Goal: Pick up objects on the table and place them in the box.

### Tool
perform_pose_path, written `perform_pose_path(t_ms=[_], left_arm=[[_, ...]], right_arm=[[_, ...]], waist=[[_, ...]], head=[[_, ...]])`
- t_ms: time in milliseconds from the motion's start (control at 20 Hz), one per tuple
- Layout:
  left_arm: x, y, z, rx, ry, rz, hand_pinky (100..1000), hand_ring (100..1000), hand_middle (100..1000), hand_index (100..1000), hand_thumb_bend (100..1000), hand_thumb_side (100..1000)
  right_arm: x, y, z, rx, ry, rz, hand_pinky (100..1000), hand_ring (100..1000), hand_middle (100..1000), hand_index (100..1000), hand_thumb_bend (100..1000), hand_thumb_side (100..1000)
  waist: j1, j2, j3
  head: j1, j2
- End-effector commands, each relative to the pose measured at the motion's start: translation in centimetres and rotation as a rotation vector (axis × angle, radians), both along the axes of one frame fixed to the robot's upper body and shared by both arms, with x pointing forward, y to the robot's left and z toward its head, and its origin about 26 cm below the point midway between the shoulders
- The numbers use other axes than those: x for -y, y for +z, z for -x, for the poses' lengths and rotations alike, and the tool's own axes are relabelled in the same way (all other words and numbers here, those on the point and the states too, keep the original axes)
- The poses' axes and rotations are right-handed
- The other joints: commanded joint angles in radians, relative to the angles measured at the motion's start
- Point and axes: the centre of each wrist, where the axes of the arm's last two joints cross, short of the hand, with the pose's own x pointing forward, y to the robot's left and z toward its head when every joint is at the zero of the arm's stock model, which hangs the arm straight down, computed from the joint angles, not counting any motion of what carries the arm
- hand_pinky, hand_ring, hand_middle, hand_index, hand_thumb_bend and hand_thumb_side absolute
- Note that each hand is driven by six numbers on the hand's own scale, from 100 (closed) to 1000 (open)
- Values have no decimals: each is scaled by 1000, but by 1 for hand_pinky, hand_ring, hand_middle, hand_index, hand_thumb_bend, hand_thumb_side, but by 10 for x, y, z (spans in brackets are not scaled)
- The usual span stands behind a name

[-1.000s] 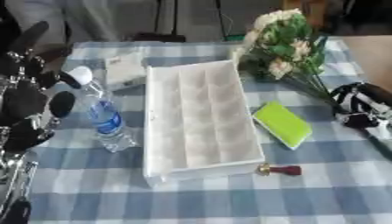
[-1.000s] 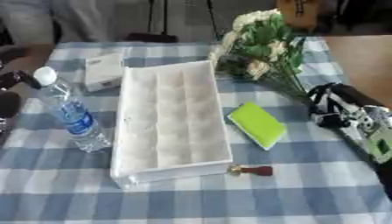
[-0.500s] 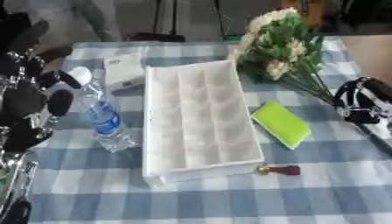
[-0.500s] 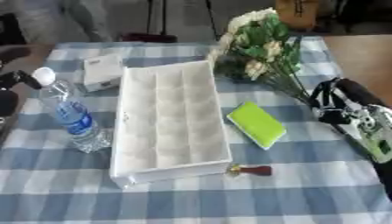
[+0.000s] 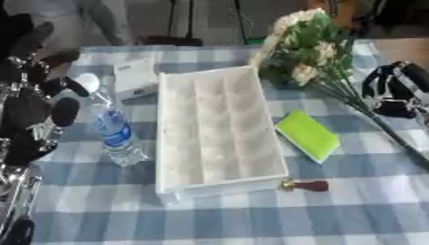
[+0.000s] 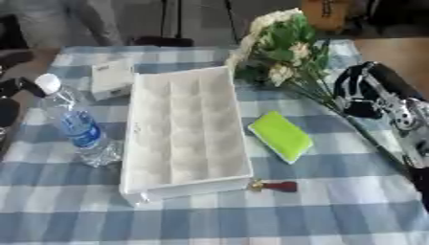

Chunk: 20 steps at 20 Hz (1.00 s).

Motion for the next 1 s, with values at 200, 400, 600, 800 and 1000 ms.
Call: perform_pose_path(t_ms=[200, 400, 600, 800, 1000], left_arm=[[1, 9, 1, 31, -13, -9, 480, 809, 955, 939, 625, 361], [1, 10, 1, 31, -17, -10, 480, 809, 955, 939, 627, 359], [1, 10, 1, 31, -20, -11, 480, 810, 955, 939, 626, 360], [3, 10, 0, 37, -28, -11, 480, 811, 956, 939, 625, 361], [3, 11, -1, 43, -33, -9, 479, 811, 957, 940, 623, 363]], right_arm=[[1, 19, 0, -19, 43, 98, 229, 423, 523, 661, 100, 100], [3, 8, -6, -113, 61, 244, 451, 616, 722, 824, 226, 455], [11, -2, -13, -145, 23, 315, 492, 658, 755, 841, 294, 537], [22, -8, -19, -167, -34, 362, 535, 710, 796, 863, 391, 645], [30, -9, -21, -148, -80, 380, 558, 739, 817, 874, 447, 678]], waist=[[-4, -16, 4], [-4, -17, 6], [-2, -17, 8], [3, -12, 16], [6, -6, 22]], head=[[1, 4], [0, 4], [-2, 4], [-8, 4], [-11, 4]])
